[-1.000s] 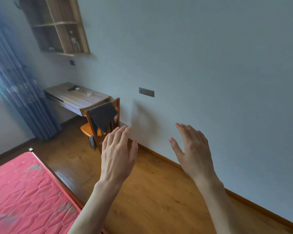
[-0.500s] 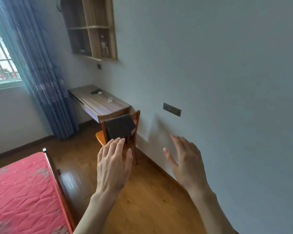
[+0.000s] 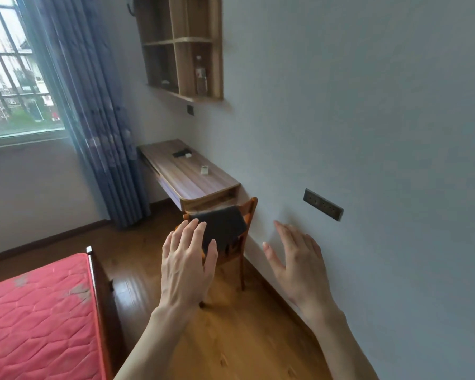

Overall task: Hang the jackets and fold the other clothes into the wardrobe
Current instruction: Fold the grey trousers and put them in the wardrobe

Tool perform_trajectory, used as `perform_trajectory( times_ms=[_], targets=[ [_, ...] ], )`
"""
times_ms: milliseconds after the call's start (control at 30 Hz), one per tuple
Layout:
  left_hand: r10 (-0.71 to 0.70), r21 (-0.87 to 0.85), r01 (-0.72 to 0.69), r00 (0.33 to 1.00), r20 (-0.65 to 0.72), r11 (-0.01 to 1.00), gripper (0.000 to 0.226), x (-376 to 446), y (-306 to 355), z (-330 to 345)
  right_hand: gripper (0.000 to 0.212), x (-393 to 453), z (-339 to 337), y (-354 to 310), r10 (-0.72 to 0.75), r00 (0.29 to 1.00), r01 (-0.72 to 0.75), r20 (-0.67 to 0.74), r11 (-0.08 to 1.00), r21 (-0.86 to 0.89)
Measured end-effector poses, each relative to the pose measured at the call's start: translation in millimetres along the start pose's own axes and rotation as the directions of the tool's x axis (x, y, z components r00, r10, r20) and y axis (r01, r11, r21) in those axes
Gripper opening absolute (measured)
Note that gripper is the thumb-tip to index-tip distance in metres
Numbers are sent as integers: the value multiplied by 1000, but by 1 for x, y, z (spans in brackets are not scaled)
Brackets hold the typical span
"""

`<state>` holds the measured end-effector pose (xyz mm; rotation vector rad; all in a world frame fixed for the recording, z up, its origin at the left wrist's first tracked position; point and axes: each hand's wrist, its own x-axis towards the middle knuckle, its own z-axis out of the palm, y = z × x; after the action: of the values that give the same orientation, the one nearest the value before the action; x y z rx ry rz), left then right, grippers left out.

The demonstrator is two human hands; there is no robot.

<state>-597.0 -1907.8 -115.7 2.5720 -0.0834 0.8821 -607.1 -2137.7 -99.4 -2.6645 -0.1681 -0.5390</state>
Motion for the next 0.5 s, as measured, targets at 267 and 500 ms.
perform_trajectory(
  times_ms=[267, 500],
  targets=[
    [-32, 21, 32, 999, -27, 999, 48, 70, -37, 107, 70, 108, 77, 49, -17, 999, 13, 47, 997, 78],
    [-150, 90, 145, 988, 47, 985, 48, 143, -68, 218, 65, 227, 158, 107, -8, 989, -5, 151, 996, 85]
  ],
)
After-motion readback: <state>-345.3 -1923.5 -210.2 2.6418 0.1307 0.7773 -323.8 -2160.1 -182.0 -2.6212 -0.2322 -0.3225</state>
